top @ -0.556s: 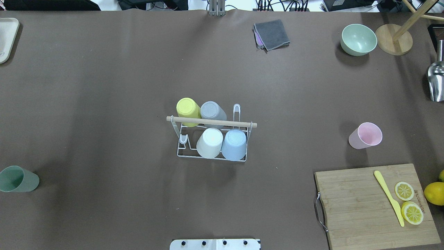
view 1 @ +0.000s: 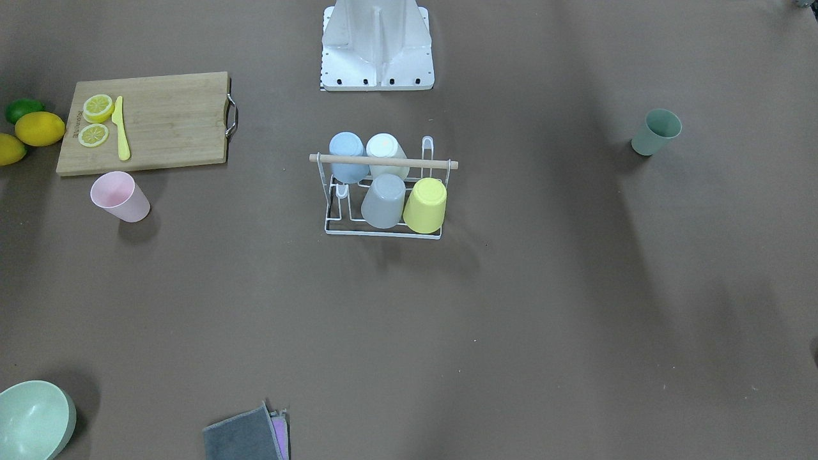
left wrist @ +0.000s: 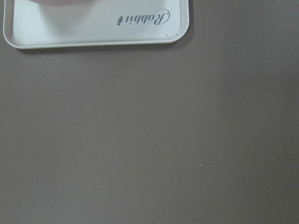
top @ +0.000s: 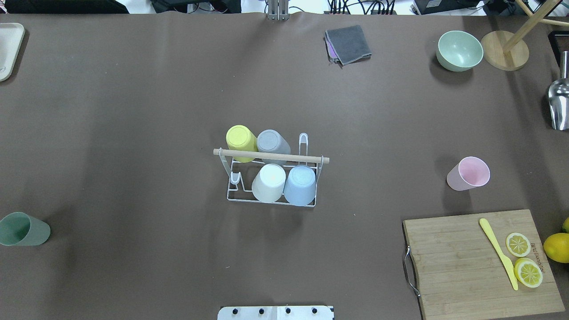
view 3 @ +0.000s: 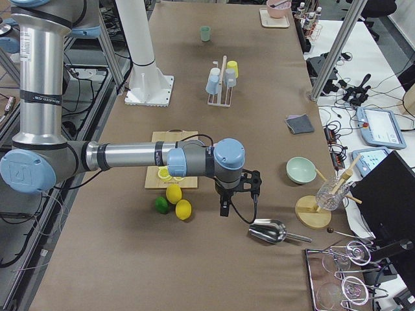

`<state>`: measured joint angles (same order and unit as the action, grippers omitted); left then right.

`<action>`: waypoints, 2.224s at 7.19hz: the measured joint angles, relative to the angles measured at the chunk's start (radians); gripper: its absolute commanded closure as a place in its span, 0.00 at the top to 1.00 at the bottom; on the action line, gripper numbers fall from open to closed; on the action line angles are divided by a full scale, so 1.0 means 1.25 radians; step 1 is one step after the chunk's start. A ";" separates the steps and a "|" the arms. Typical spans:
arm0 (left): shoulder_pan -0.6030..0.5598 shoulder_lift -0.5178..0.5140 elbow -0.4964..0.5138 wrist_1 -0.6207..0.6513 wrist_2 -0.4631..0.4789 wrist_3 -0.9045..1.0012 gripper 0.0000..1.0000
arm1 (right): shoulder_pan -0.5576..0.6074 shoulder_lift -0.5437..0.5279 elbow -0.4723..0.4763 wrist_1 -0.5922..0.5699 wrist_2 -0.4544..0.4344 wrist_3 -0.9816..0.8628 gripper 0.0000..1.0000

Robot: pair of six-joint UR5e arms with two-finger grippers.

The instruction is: Place cup on cup holder

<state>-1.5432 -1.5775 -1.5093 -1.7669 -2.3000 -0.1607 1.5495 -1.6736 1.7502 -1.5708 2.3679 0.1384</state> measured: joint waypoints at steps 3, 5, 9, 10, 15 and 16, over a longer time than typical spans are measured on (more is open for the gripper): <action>-0.011 -0.005 -0.007 0.055 -0.002 0.003 0.97 | -0.001 0.001 -0.004 -0.003 -0.019 0.003 0.98; -0.019 -0.009 -0.024 0.089 -0.001 0.006 0.97 | -0.002 0.013 0.000 -0.036 -0.016 0.012 0.98; -0.018 -0.018 -0.084 0.139 0.105 -0.003 0.98 | -0.053 0.124 0.003 -0.192 0.008 0.022 0.98; -0.016 -0.029 -0.107 0.184 0.142 -0.001 0.98 | -0.083 0.155 0.000 -0.218 0.011 0.034 0.98; 0.012 -0.190 -0.067 0.306 0.166 -0.044 0.98 | -0.196 0.296 -0.087 -0.308 0.028 0.110 0.98; 0.025 -0.251 -0.017 0.315 0.166 -0.079 0.98 | -0.201 0.325 -0.111 -0.342 0.032 0.107 0.98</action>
<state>-1.5124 -1.8918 -1.5299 -1.3734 -2.0925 -0.2598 1.2988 -1.2672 1.6116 -1.9987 2.4075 0.2721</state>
